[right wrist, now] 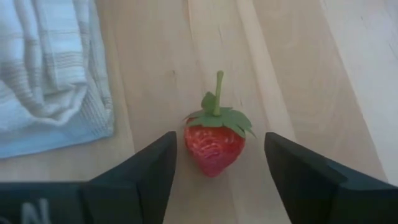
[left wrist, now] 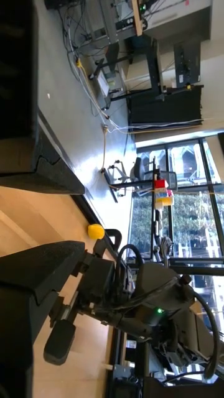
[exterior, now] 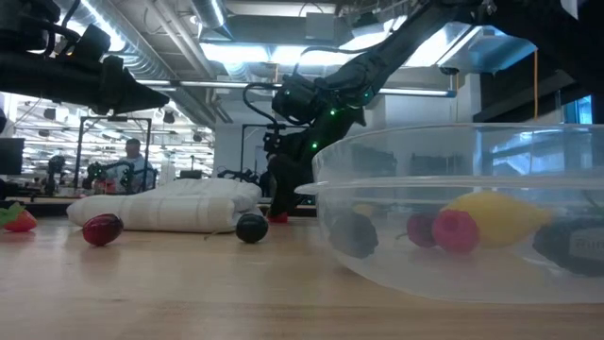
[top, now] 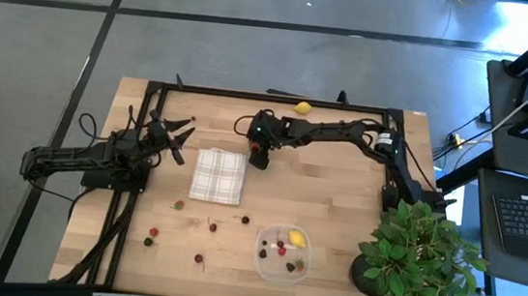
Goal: Pick and placing Produce into tupperware
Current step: Put the top strawberry into the transparent container
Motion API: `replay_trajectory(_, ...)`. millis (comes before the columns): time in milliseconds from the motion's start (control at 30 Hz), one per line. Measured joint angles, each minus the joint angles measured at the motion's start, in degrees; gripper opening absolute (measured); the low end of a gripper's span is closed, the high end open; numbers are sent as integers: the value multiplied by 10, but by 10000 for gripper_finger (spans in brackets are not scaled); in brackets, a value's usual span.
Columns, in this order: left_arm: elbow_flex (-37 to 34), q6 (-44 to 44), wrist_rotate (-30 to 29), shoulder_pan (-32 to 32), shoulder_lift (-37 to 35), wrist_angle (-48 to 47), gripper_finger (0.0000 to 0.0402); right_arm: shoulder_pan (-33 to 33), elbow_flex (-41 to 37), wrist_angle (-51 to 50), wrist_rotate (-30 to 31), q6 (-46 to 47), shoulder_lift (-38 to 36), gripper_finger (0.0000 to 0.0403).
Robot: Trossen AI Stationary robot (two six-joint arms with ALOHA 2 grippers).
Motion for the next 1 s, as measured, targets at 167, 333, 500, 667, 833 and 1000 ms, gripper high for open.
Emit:
replay_trajectory(167, 0, 0, 0, 0, 0, 0, 126, 0, 0, 0, 0, -1, 0, 208)
replay_trajectory(333, 0, 0, 0, 0, 0, 0, 126, 0, 0, 0, 0, -1, 0, 178)
replay_trajectory(500, 0, 0, 0, 0, 0, 0, 126, 0, 0, 1, 0, -1, 0, 153)
replay_trajectory(667, 0, 0, 0, 0, 0, 0, 126, 0, 0, 1, -2, -1, 0, 143)
replay_trajectory(833, 0, 0, 0, 0, 0, 0, 126, 0, 0, -15, -5, 0, -1, 142)
replay_trajectory(1000, 0, 0, 0, 0, 0, 0, 126, 1, 2, -43, -5, 1, -3, 141)
